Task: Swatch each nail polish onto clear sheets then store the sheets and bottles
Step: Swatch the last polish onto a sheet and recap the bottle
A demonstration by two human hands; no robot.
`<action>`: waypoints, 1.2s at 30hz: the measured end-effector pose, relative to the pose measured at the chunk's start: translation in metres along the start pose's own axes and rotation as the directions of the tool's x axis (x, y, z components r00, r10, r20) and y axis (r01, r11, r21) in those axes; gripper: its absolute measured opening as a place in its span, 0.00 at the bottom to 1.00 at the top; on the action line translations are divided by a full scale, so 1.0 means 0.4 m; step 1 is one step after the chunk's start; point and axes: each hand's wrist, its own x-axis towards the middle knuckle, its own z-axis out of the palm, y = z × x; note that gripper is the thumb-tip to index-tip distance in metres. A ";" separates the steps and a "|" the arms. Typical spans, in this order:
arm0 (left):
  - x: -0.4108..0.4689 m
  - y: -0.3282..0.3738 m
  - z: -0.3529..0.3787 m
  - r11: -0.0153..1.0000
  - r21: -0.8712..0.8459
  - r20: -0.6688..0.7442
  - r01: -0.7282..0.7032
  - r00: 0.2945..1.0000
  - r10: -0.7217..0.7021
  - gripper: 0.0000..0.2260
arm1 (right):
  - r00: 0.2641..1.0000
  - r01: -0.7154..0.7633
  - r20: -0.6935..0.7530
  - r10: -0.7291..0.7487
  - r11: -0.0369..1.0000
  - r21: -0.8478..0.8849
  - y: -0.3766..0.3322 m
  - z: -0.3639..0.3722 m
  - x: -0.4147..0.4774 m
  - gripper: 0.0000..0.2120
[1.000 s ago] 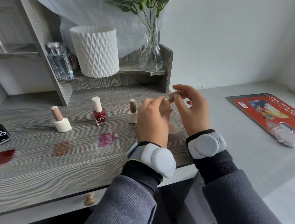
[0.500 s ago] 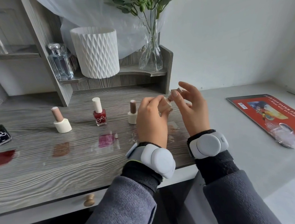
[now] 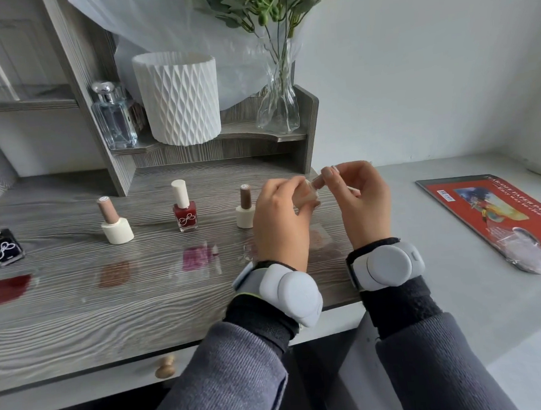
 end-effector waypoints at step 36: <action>0.002 -0.010 0.010 1.000 -0.005 -0.013 0.015 1.000 -0.015 0.17 | 0.984 0.134 0.112 -0.142 0.988 0.076 0.028 0.012 0.009 0.15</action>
